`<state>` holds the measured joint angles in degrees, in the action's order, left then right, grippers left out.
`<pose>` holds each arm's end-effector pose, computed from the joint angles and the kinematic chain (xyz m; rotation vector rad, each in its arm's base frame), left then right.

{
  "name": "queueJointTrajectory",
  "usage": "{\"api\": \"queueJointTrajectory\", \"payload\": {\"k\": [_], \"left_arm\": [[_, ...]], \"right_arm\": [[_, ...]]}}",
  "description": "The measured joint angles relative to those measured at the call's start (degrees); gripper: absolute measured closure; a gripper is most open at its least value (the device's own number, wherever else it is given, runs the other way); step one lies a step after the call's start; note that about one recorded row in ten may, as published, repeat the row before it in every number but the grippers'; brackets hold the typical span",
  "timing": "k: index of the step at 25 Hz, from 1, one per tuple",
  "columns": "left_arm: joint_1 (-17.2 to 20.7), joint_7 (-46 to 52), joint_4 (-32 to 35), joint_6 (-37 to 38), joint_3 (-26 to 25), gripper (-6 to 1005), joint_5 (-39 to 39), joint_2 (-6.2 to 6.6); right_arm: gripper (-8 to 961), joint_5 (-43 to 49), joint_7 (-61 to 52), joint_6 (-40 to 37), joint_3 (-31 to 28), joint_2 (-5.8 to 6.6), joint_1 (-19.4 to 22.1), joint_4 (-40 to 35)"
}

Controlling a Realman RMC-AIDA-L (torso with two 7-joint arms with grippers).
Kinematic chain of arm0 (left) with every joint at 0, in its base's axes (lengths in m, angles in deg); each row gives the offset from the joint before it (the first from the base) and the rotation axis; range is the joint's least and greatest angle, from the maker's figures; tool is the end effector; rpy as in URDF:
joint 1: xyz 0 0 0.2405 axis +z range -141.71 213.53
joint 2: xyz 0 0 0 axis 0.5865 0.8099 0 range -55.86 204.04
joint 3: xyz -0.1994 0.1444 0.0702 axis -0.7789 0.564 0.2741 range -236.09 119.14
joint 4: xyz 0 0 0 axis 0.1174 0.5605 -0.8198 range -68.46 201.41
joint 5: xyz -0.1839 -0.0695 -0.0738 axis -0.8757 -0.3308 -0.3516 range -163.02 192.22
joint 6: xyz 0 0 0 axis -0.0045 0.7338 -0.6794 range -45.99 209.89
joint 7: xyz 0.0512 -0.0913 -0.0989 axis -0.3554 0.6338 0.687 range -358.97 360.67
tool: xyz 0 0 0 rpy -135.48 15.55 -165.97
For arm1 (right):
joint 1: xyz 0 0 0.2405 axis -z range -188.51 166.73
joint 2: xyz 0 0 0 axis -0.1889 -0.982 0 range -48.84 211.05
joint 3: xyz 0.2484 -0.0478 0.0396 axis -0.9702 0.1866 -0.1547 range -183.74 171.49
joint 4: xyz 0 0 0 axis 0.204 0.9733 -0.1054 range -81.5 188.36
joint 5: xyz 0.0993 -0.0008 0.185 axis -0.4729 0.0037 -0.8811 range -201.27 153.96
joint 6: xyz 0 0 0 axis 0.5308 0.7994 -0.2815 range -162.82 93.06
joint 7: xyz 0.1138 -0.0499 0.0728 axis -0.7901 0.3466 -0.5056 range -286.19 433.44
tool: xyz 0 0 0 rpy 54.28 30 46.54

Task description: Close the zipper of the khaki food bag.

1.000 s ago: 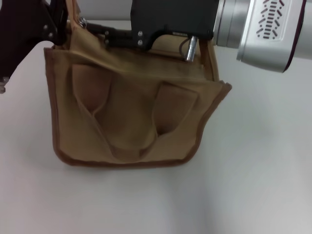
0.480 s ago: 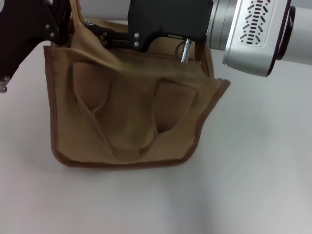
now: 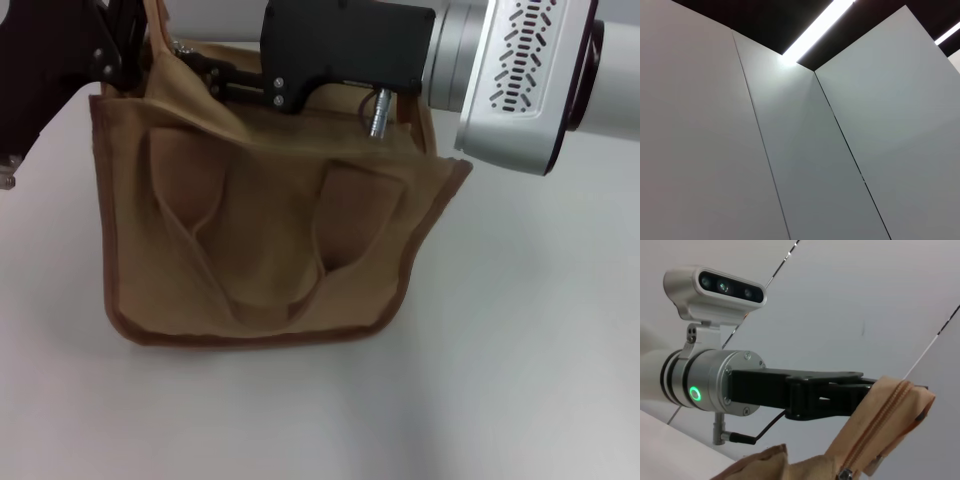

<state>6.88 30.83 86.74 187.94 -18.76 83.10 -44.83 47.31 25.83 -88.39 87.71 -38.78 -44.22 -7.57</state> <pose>-0.2235 0.3153 0.0477 -1.9216 0.2499 -1.3287 0.0645 0.3642 -0.0527 -2.4451 -0.6633 0.7586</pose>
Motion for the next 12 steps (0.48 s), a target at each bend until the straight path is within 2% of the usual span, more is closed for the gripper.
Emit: {"api": "queueJointTrajectory", "payload": {"k": [7,12], "left_arm": [[0.12,0.0,-0.14,-0.33,0.0,982,-0.11,0.0],[0.32,0.0,-0.41,-0.09,0.0,982,-0.13,0.05]], "right_arm": [[346,0.0,0.72,-0.09,0.3,0.0,0.44,0.11],[549,0.0,0.72,-0.24,0.47,0.0,0.71,0.03]]}}
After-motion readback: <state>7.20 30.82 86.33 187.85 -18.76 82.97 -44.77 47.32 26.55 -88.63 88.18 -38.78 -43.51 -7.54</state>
